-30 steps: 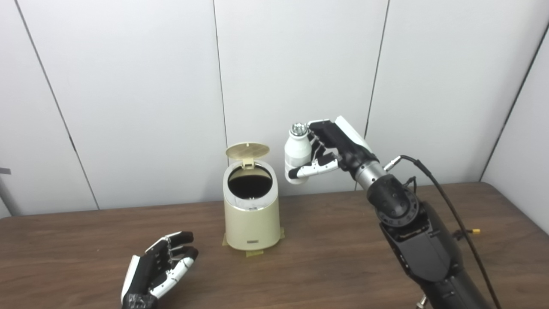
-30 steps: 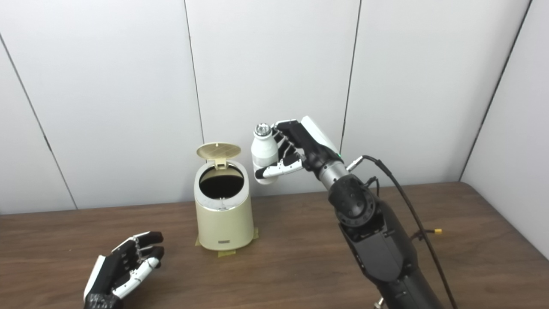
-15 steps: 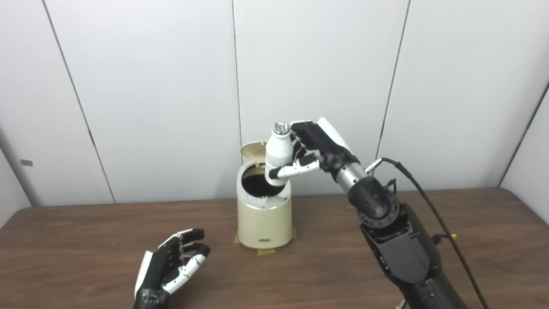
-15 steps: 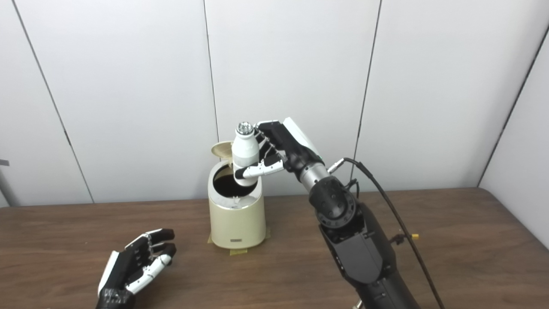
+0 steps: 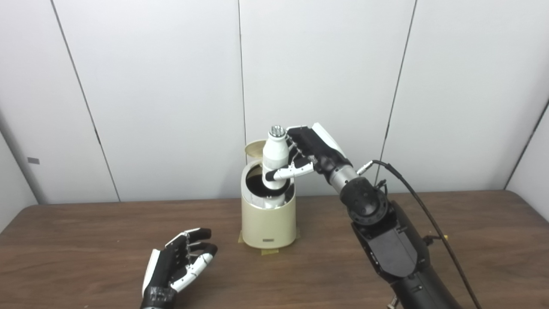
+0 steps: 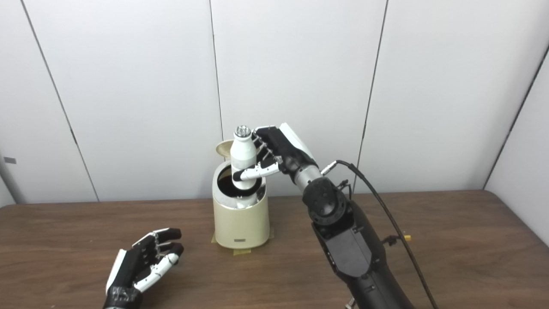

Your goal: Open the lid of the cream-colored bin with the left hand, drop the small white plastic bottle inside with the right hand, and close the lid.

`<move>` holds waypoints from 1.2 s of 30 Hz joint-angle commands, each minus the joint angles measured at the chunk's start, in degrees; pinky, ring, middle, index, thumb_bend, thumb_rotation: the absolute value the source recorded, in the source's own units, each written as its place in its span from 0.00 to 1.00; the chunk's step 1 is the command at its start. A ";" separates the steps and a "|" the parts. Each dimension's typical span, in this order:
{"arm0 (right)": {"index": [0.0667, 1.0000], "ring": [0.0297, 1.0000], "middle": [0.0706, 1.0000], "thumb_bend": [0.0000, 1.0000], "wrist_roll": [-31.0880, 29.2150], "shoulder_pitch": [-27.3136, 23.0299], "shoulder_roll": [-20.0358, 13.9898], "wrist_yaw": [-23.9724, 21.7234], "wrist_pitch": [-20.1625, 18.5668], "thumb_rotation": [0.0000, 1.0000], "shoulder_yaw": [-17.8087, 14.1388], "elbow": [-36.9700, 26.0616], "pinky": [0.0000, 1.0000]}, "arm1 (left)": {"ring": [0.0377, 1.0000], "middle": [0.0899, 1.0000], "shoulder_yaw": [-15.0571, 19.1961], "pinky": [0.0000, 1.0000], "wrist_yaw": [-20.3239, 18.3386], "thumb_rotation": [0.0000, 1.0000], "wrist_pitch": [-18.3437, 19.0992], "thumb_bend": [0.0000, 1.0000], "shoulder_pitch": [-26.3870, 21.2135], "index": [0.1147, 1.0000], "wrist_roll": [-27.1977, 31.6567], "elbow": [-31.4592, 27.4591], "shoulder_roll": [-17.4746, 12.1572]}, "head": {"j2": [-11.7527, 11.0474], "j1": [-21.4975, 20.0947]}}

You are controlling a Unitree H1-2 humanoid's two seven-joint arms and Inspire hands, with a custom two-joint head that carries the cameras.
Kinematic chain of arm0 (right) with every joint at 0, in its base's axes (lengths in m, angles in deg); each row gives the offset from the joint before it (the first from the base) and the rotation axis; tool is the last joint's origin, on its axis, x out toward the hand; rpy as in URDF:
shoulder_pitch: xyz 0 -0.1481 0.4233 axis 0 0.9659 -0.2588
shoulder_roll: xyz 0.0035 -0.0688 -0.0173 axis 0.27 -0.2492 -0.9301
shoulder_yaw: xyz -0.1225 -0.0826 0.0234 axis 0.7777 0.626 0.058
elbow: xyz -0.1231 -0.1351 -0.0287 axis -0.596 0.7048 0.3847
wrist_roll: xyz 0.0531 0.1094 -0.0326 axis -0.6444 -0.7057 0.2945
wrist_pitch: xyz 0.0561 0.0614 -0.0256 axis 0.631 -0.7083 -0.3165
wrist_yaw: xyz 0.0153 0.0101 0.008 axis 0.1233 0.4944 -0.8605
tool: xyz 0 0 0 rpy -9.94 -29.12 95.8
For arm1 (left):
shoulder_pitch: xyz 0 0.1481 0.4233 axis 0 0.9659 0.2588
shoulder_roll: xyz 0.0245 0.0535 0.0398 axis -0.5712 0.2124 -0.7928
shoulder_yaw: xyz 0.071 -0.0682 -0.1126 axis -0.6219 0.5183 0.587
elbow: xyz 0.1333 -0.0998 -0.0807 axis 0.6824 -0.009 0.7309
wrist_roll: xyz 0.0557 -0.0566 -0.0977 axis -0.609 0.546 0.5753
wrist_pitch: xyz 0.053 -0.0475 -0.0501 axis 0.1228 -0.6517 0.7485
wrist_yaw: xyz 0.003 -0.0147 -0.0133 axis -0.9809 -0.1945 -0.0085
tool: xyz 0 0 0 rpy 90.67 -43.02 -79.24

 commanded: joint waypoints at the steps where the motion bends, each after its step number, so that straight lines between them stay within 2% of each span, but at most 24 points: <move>1: 0.50 0.37 0.47 0.51 0.25 -3.76 -0.22 1.28 2.79 0.00 0.02 -0.62 0.31 | 0.68 0.72 -0.24 0.55 0.47 0.37 -0.77 0.68 -1.75 0.67 -0.39 -2.75 0.16 | 0.21 0.26; 5: 0.50 0.39 0.47 0.50 0.26 -4.12 0.03 1.34 2.03 0.00 0.03 0.87 0.32 | 0.68 0.72 -0.27 0.56 0.44 0.37 -0.48 0.69 -1.63 0.67 -0.60 -3.13 0.32 | 0.31 0.41; 11: 0.50 0.39 0.47 0.50 1.43 -4.95 0.11 2.68 4.18 0.00 0.84 4.39 0.32 | 0.67 0.71 -0.25 0.55 0.12 0.36 -0.52 0.68 -1.50 0.67 -0.07 -3.41 0.42 | 0.47 0.53; 15: 0.51 0.39 0.46 0.49 1.76 -4.92 0.18 2.64 3.34 0.00 1.21 4.54 0.32 | 0.67 0.71 -0.40 0.55 0.09 0.36 -0.19 0.69 -1.40 0.67 -0.10 -3.76 0.56 | 0.65 0.76; 21: 0.50 0.39 0.46 0.49 1.71 -5.15 0.31 4.04 5.68 0.00 1.41 6.80 0.31 | 0.66 0.71 -0.69 0.54 0.01 0.34 -0.47 0.68 -1.40 0.68 -0.23 -3.71 0.68 | 0.74 0.87; 26: 0.50 0.38 0.47 0.49 1.57 -5.45 0.93 4.84 6.11 0.00 1.40 8.29 0.29 | 0.66 0.71 -0.77 0.54 0.15 0.34 -0.07 0.68 -1.37 0.68 -0.03 -3.94 1.02 | 0.85 1.18; 32: 0.48 0.39 0.46 0.50 4.64 -5.47 0.76 7.04 8.26 0.00 3.62 9.63 0.32 | 0.66 0.71 -0.68 0.54 -0.01 0.33 0.07 0.68 -1.36 0.68 0.29 -4.21 1.24 | 0.98 1.21; 36: 0.51 0.38 0.46 0.49 5.60 -5.10 0.55 5.77 7.39 0.00 4.65 8.74 0.31 | 0.66 0.71 -0.77 0.54 0.09 0.35 -0.26 0.69 -1.52 0.68 -0.20 -3.89 1.07 | 1.08 1.31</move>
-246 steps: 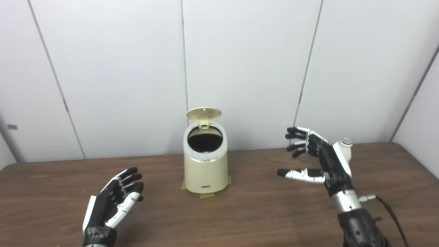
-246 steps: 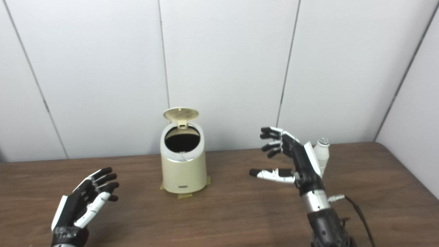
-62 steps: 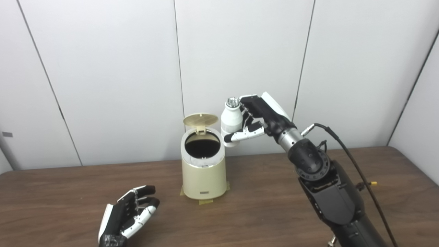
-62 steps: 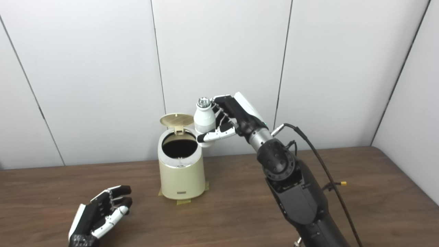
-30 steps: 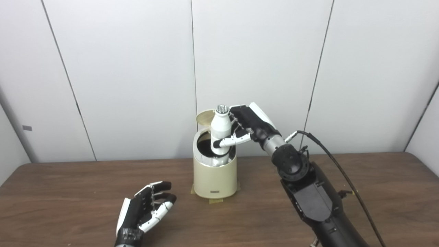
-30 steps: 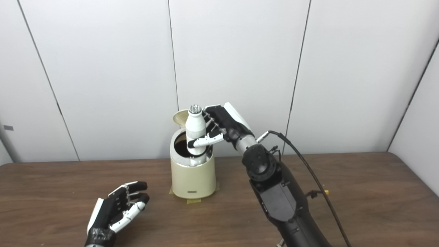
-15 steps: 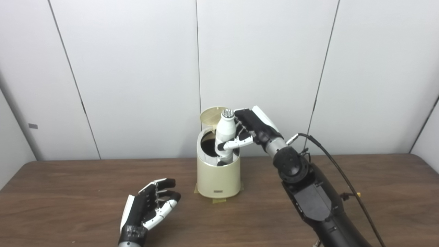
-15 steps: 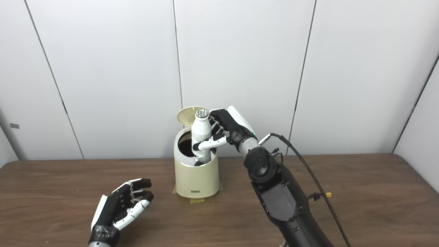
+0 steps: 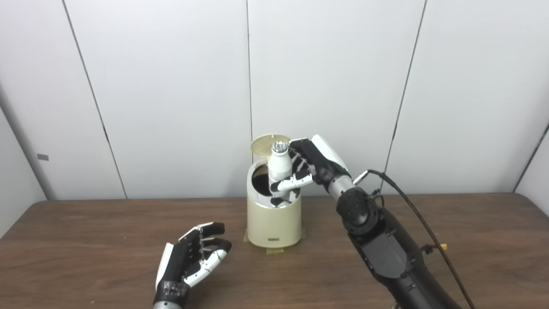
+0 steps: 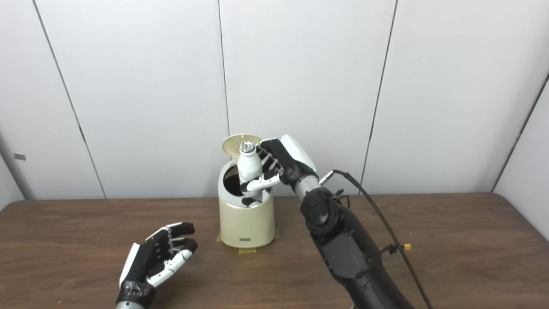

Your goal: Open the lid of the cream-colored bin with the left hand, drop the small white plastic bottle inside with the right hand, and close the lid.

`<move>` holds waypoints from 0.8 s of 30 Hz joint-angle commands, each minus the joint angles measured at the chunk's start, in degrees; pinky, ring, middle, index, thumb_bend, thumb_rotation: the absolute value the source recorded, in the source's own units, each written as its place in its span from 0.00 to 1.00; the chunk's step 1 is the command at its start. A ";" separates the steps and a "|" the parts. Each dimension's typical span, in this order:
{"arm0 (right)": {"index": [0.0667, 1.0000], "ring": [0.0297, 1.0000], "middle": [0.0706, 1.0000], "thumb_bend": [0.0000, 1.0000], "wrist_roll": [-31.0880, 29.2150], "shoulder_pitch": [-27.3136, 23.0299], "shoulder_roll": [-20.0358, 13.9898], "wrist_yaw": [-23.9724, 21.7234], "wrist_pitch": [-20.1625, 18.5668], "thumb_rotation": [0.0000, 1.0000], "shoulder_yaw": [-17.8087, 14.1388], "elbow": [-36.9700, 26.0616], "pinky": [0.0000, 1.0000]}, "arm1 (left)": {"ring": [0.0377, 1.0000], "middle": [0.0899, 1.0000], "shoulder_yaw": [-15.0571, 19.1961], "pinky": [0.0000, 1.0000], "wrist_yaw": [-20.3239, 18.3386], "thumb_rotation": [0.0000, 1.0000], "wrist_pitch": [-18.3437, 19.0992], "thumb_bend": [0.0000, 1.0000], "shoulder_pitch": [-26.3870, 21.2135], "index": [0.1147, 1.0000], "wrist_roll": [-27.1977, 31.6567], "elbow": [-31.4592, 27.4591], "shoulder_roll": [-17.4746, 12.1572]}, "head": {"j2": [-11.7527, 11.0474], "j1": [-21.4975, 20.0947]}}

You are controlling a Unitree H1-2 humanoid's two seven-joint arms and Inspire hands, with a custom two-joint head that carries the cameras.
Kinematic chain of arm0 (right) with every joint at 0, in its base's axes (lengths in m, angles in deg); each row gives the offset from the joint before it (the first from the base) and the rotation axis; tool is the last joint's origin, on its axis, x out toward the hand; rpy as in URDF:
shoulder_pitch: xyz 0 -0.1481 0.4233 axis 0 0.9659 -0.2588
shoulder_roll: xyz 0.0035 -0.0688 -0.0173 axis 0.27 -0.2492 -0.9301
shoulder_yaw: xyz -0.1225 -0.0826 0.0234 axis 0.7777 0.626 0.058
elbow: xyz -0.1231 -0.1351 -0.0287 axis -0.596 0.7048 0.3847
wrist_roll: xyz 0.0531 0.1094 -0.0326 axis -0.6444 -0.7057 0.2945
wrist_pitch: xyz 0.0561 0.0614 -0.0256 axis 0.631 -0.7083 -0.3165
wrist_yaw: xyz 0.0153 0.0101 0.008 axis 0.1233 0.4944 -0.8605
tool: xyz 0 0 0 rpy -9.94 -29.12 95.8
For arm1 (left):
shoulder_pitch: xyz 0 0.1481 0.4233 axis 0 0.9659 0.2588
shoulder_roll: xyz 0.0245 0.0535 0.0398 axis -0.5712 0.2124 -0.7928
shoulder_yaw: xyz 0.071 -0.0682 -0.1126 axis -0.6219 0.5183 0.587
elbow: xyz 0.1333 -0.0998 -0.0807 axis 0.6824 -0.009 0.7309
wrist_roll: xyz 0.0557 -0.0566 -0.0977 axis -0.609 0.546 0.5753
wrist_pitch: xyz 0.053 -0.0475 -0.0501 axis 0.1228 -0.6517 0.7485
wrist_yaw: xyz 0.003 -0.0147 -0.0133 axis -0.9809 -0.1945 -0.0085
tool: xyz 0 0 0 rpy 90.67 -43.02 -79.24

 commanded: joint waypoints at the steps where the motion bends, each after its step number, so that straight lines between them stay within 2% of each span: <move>1: 0.51 0.39 0.45 0.50 0.41 -3.35 -0.29 -1.02 1.16 0.00 0.66 -1.84 0.33 | 0.66 0.71 -0.19 0.54 0.09 0.35 -0.80 0.69 -1.71 0.68 0.07 -1.81 -0.04 | 0.02 0.08; 2: 0.50 0.41 0.44 0.51 0.80 -3.38 -0.64 -1.57 1.41 0.00 1.20 -1.88 0.38 | 0.65 0.70 -0.17 0.54 0.04 0.35 -0.81 0.69 -1.74 0.68 0.18 -1.76 -0.02 | -0.01 0.04; 4: 0.49 0.51 0.43 0.52 1.41 -3.43 -1.23 -2.66 1.64 0.00 2.11 -2.00 0.51 | 0.65 0.70 -0.22 0.54 0.03 0.34 -0.65 0.68 -1.69 0.68 0.18 -1.92 0.05 | 0.03 0.02; 6: 0.48 0.54 0.44 0.53 1.55 -3.38 -1.54 -3.53 1.21 0.00 2.56 -2.47 0.52 | 0.65 0.70 -0.32 0.54 0.03 0.34 -0.58 0.68 -1.68 0.68 0.01 -1.94 0.03 | 0.08 0.09; 7: 0.57 0.53 0.53 0.70 1.53 -3.33 -1.62 -3.92 0.88 0.02 2.65 -2.79 0.48 | 0.65 0.70 -0.37 0.54 0.03 0.35 -0.58 0.69 -1.69 0.68 -0.08 -1.90 0.00 | 0.09 0.17; 8: 0.63 0.52 0.59 0.81 1.40 -3.25 -1.69 -4.37 0.64 0.03 2.65 -3.16 0.46 | 0.65 0.70 -0.38 0.53 -0.05 0.35 -0.67 0.69 -1.72 0.68 0.06 -1.80 -0.01 | 0.09 0.17; 10: 0.67 0.51 0.63 0.87 1.23 -3.16 -1.75 -4.90 0.59 0.02 2.54 -3.53 0.43 | 0.65 0.70 -0.36 0.54 -0.23 0.34 -0.80 0.69 -1.75 0.67 0.47 -1.68 0.02 | 0.09 0.17; 17: 0.70 0.46 0.67 0.91 0.94 -2.89 -1.90 -6.67 0.41 0.03 2.16 -4.28 0.38 | 0.66 0.71 -0.24 0.54 -0.54 0.33 -0.46 0.70 -1.62 0.67 1.26 -1.88 0.07 | 0.31 0.08; 24: 0.71 0.49 0.67 0.91 1.30 -2.47 -2.03 -7.95 -0.25 0.04 2.25 -5.24 0.39 | 0.66 0.71 -0.21 0.54 -0.56 0.34 -0.03 0.70 -1.50 0.68 1.19 -1.97 -0.16 | 0.51 -0.19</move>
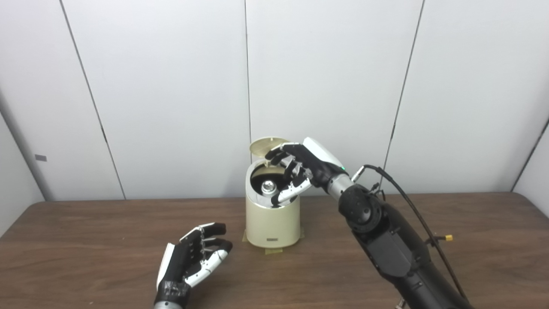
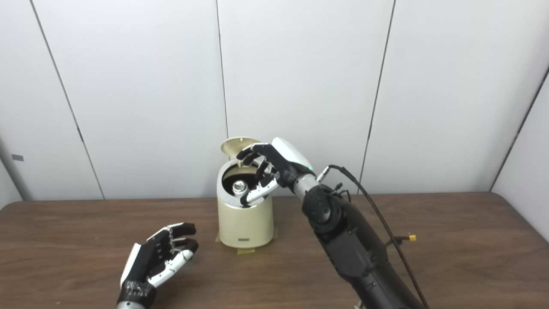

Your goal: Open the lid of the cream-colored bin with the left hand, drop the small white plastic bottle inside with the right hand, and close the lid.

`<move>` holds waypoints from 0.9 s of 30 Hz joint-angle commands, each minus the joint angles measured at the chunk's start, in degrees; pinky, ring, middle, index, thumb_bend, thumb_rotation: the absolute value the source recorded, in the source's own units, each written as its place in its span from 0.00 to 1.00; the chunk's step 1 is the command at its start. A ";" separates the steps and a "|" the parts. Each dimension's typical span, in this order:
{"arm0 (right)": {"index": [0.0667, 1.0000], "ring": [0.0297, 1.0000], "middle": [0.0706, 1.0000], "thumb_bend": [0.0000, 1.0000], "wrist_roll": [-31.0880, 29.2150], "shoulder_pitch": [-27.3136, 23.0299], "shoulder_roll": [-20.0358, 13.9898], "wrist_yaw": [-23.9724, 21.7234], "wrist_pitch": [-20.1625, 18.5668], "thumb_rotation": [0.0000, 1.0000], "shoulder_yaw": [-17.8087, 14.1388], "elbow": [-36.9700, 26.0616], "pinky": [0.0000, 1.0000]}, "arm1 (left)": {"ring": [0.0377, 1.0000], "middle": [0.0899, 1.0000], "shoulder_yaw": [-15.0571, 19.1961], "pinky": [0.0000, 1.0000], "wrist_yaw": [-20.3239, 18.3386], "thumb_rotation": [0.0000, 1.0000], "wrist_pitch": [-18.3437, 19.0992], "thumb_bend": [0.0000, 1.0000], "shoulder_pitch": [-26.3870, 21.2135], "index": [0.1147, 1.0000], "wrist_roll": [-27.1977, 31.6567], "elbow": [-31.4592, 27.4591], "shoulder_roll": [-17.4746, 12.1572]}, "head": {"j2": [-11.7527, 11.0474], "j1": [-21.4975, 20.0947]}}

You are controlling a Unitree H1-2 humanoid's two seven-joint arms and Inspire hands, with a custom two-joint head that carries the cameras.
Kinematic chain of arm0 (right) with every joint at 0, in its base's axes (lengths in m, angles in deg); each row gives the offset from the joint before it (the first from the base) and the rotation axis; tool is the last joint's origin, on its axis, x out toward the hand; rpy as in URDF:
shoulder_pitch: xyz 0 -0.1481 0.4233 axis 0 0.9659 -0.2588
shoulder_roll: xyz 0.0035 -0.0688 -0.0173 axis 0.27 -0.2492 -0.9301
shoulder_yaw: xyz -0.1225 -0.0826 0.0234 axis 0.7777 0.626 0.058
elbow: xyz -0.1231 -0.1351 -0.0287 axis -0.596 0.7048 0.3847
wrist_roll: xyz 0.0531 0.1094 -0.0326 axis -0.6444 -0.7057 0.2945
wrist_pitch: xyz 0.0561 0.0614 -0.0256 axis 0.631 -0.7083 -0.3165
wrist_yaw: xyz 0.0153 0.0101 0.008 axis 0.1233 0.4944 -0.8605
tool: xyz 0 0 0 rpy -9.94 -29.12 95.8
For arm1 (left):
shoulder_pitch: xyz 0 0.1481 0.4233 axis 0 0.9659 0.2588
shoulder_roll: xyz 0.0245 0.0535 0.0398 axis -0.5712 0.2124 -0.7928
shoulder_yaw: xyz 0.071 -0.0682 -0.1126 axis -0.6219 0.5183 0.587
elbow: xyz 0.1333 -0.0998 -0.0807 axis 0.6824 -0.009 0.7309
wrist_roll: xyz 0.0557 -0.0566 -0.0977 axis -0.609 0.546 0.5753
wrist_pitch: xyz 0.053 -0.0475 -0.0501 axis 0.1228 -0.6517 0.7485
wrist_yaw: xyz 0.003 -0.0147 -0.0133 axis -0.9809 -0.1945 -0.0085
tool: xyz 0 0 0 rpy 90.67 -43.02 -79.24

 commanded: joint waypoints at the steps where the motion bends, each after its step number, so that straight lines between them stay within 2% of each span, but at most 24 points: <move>1: 0.71 0.48 0.67 0.91 -0.41 -2.13 0.02 -0.20 0.87 0.04 -0.13 -1.74 0.39 | 0.66 0.71 -0.05 0.54 -0.34 0.34 -0.52 0.70 -1.50 0.68 0.68 -1.93 -0.15 | 0.08 0.07; 8: 0.66 0.40 0.59 0.90 -2.99 -0.49 -0.38 0.01 2.41 0.02 -2.31 -5.42 0.31 | 0.67 0.71 -0.03 0.55 -0.68 0.33 -0.56 0.70 -1.48 0.67 1.50 -1.83 -0.17 | 0.18 0.06; 13: 0.61 0.43 0.53 0.85 -3.99 1.39 -1.18 -0.65 0.49 0.00 -4.27 -11.28 0.38 | 0.67 0.71 0.09 0.55 -0.99 0.33 -0.42 0.71 -1.44 0.67 2.19 -1.68 -0.13 | 0.25 0.09; 15: 0.59 0.41 0.52 0.84 -4.94 2.71 -1.94 -1.29 -0.49 0.00 -5.67 -15.02 0.36 | 0.67 0.70 0.06 0.55 -0.80 0.33 -0.70 0.70 -1.49 0.67 1.50 -1.62 -0.24 | 0.28 0.09; 16: 0.58 0.41 0.48 0.71 -5.42 3.21 -2.25 -1.57 -0.57 0.00 -6.22 -16.32 0.35 | 0.66 0.70 0.05 0.54 -0.68 0.33 -0.82 0.70 -1.51 0.67 1.17 -1.61 -0.27 | 0.31 0.10; 18: 0.56 0.41 0.45 0.60 -7.19 4.85 -3.31 -2.20 -0.43 0.00 -7.88 -19.51 0.34 | 0.65 0.69 -0.02 0.53 -0.48 0.33 -0.90 0.69 -1.51 0.67 0.50 -1.72 -0.40 | 0.36 0.09; 22: 0.55 0.37 0.44 0.57 -8.23 7.49 -5.07 -2.62 -0.94 0.00 -9.64 -23.59 0.31 | 0.65 0.70 0.06 0.53 -0.49 0.33 -0.69 0.69 -1.50 0.67 0.45 -2.01 -0.42 | 0.42 0.10; 25: 0.59 0.35 0.44 0.57 -11.55 10.64 -5.35 -1.53 0.48 0.00 -12.43 -24.18 0.28 | 0.66 0.70 0.16 0.54 -0.67 0.32 -0.90 0.69 -1.55 0.67 0.76 -1.97 -0.44 | 0.43 0.19; 27: 0.64 0.37 0.45 0.57 -13.39 12.71 -5.35 -1.07 1.44 0.00 -14.07 -23.65 0.30 | 0.66 0.70 0.20 0.54 -0.73 0.32 -1.11 0.70 -1.55 0.67 0.90 -1.85 -0.44 | 0.49 0.22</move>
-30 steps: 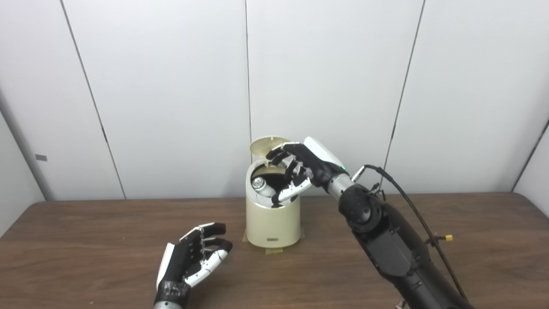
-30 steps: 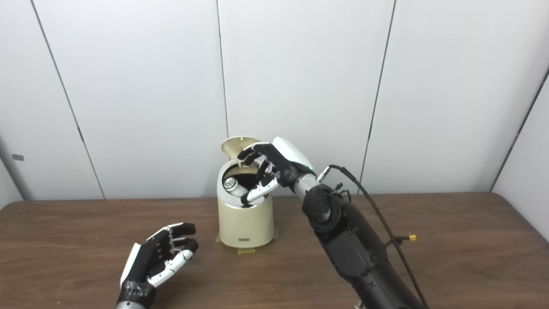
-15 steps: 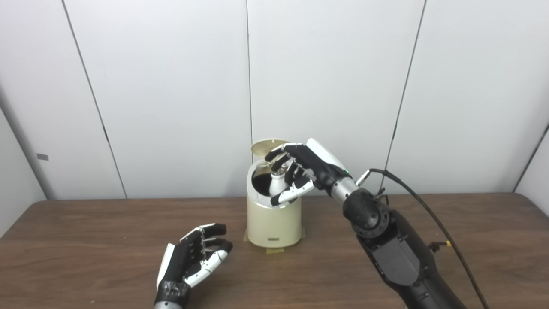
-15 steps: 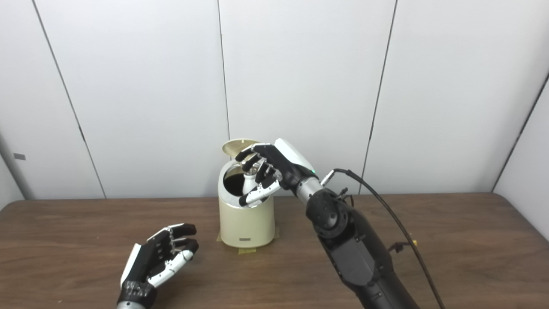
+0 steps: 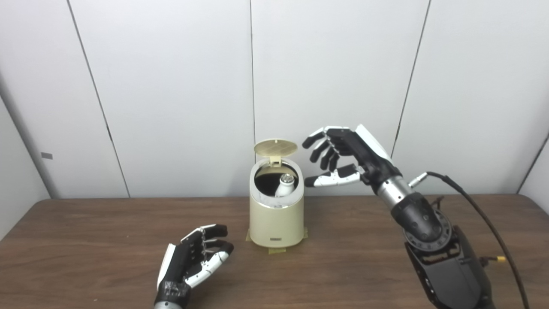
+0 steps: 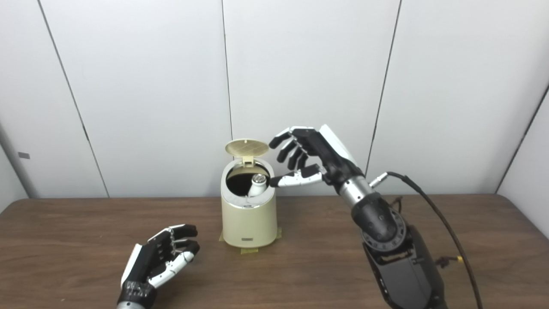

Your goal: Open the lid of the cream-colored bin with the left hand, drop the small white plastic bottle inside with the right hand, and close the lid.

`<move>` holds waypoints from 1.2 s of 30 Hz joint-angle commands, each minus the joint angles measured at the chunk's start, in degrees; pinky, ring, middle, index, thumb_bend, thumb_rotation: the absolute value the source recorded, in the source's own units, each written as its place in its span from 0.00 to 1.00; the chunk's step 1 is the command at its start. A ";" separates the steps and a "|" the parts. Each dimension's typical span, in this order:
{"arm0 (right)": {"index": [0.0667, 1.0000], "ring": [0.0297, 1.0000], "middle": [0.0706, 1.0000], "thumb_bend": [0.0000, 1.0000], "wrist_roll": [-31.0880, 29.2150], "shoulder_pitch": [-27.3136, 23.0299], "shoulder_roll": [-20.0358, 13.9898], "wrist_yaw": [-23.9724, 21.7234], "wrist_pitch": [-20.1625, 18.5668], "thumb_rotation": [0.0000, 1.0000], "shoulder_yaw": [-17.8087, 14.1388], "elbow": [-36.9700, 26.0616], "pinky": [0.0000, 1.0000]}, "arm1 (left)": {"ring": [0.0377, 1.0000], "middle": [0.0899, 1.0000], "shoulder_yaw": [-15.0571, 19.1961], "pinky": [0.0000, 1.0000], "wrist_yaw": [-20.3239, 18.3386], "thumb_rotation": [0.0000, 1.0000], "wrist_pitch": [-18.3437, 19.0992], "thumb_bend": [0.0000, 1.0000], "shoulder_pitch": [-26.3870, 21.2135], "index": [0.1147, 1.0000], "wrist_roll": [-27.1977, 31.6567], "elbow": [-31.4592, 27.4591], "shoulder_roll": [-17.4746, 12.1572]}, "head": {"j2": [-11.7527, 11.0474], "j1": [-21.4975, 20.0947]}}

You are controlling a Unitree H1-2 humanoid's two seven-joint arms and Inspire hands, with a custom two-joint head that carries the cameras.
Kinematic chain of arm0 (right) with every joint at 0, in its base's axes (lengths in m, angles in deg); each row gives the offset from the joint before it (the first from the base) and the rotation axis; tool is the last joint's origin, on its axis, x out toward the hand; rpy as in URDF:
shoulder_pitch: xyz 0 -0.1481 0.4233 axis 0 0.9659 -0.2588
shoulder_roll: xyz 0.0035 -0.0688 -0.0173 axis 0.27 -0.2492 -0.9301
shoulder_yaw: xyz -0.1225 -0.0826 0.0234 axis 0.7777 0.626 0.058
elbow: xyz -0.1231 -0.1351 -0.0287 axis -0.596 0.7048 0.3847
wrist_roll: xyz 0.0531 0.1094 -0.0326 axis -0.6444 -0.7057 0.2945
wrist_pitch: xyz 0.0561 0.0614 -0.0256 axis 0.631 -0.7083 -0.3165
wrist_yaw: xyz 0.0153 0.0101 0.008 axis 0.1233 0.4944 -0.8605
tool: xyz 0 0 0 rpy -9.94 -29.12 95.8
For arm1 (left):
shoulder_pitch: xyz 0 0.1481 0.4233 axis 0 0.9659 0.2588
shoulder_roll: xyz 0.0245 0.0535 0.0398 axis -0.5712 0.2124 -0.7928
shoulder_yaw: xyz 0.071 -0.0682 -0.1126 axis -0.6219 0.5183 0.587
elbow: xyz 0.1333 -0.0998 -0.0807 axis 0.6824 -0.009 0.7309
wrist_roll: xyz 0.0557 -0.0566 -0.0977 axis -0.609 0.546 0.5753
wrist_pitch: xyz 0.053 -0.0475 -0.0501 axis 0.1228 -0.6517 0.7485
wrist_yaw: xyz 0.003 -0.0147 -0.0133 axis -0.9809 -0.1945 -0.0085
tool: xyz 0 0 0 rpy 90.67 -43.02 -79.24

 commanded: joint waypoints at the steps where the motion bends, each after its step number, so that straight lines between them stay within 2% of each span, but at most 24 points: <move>1: 0.66 0.39 0.50 0.71 -2.99 -0.44 -0.24 1.25 2.56 0.06 -2.10 -0.67 0.32 | 0.66 0.70 0.07 0.54 0.27 0.32 -1.46 0.70 -1.66 0.67 0.13 -1.82 -0.13 | 0.05 0.04; 2: 0.69 0.41 0.56 0.79 -5.02 0.59 -0.08 0.94 3.13 0.09 -3.07 -0.17 0.37 | 0.65 0.70 0.06 0.53 0.29 0.32 -1.51 0.70 -1.64 0.67 0.07 -1.85 -0.13 | 0.05 0.04; 3: 0.72 0.44 0.62 0.85 -6.76 1.66 -0.02 0.70 3.72 0.10 -3.86 0.16 0.49 | 0.65 0.70 0.02 0.53 0.30 0.32 -1.60 0.69 -1.60 0.67 -0.01 -1.90 -0.13 | -0.03 0.17; 4: 0.75 0.47 0.65 0.86 -7.92 2.35 -0.01 0.55 4.14 0.11 -4.33 0.36 0.57 | 0.65 0.69 0.00 0.53 0.30 0.32 -1.66 0.69 -1.57 0.67 -0.06 -1.94 -0.14 | -0.03 0.17; 5: 0.76 0.48 0.67 0.87 -9.16 3.58 -0.10 0.30 5.09 0.11 -4.77 1.07 0.61 | 0.65 0.69 -0.01 0.53 0.30 0.32 -1.57 0.69 -1.55 0.67 -0.10 -2.06 -0.14 | 0.06 0.36; 6: 0.78 0.53 0.72 0.85 -10.40 4.93 -0.12 -0.02 5.73 0.12 -5.15 1.73 0.64 | 0.65 0.70 0.01 0.53 0.29 0.32 -1.43 0.69 -1.52 0.67 -0.02 -2.21 -0.09 | 0.06 0.36; 9: 0.82 0.63 0.78 0.84 -14.90 8.41 0.74 -0.96 8.39 0.16 -6.27 4.12 0.64 | 0.65 0.69 -0.11 0.53 0.40 0.31 -1.55 0.69 -1.55 0.67 -0.39 -2.25 -0.12 | 0.21 0.23; 11: 0.84 0.67 0.81 0.84 -17.15 9.82 1.61 -1.17 10.77 0.17 -6.64 6.00 0.62 | 0.65 0.69 -0.19 0.53 0.53 0.33 -1.63 0.69 -1.67 0.67 -0.67 -2.04 -0.08 | -0.03 0.17; 19: 0.84 0.66 0.80 0.87 -20.89 13.55 5.73 0.57 20.19 0.21 -8.14 13.42 0.60 | 0.66 0.70 -0.31 0.54 0.57 0.34 -2.43 0.70 -2.00 0.69 -0.48 -1.48 0.19 | -0.12 0.76; 23: 0.83 0.64 0.79 0.89 -22.25 14.33 6.94 1.85 21.67 0.22 -9.38 15.23 0.63 | 0.66 0.71 -0.24 0.54 0.16 0.32 -3.83 0.72 -2.29 0.70 0.03 -0.94 -0.10 | -0.28 0.79; 28: 0.86 0.69 0.81 0.87 -22.43 14.00 6.96 3.14 24.38 0.24 -10.73 18.97 0.71 | 0.72 0.75 0.05 0.62 -1.33 0.26 -6.00 0.78 -3.07 0.78 0.95 -0.89 -1.58 | -0.37 1.90; 31: 0.85 0.68 0.80 0.88 -22.48 14.21 7.01 3.21 24.52 0.23 -10.83 19.03 0.71 | 0.76 0.80 -0.51 0.66 -1.17 0.25 -5.92 0.82 -4.39 0.85 -1.88 -1.96 -3.19 | -0.43 2.24; 36: 0.84 0.67 0.79 0.89 -22.15 15.37 7.24 3.71 23.51 0.23 -10.47 16.85 0.74 | 0.87 0.91 -0.85 0.76 -1.48 0.29 -3.16 0.89 -9.25 0.93 -4.28 -4.12 -5.82 | -0.51 2.14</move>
